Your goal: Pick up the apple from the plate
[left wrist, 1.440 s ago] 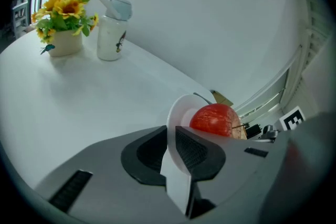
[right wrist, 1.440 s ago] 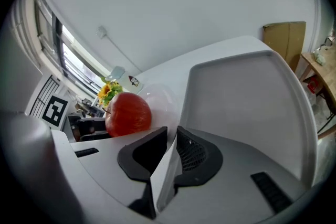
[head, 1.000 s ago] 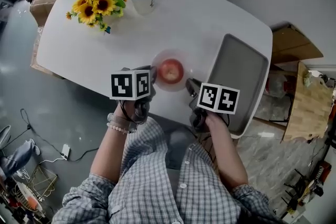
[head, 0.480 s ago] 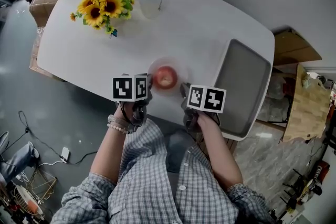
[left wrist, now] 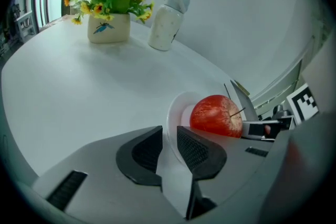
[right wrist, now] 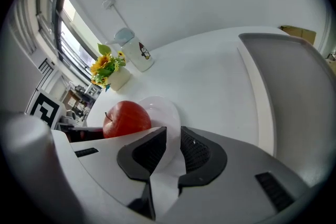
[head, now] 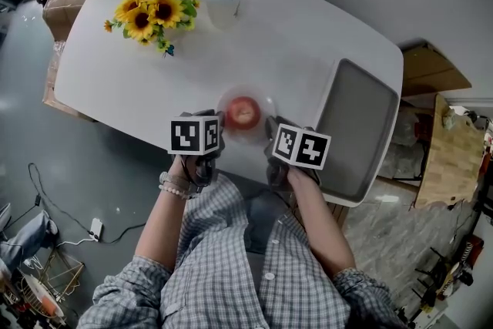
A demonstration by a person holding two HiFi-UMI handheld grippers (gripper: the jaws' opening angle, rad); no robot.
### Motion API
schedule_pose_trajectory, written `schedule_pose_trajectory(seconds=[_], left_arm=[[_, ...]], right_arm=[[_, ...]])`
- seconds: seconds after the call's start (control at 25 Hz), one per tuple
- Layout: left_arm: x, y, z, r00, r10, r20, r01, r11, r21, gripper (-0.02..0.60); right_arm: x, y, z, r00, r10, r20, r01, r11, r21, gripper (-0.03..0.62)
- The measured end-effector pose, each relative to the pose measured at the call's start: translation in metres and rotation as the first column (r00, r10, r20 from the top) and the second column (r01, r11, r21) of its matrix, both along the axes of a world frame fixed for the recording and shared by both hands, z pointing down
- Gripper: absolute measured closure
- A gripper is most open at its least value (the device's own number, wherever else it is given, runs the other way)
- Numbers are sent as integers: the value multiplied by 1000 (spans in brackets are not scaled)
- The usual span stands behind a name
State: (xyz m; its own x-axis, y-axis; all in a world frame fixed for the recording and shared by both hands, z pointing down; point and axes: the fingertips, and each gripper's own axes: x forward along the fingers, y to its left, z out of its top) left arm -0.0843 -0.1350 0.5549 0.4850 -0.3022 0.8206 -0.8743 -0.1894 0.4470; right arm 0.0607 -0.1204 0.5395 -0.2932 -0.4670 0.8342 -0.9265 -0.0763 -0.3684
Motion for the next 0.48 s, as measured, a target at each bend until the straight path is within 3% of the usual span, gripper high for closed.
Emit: schedule_pose_trajectory(seconds=[0.12,0.24,0.36,0.48], left_arm=[[-11,-3,-2,999,-49,-7,49,999,15,509],[-30,-10,-11,992,-123,35,120,990,70,511],[-45,-17,-34,984,-167,53,155,970,186,548],[-43,-24,-71,989,-149,8,138,934,330,568]], right_arm=[[4,-5,-9,999,37,27,-38,998,42,530],[13,-7,-26,997,69,44,-73,991,115,530],[19,-7,-55,999,35,12,-37,972,233,535],[25,-7,-90,999,-8,-54,27,931,364,551]])
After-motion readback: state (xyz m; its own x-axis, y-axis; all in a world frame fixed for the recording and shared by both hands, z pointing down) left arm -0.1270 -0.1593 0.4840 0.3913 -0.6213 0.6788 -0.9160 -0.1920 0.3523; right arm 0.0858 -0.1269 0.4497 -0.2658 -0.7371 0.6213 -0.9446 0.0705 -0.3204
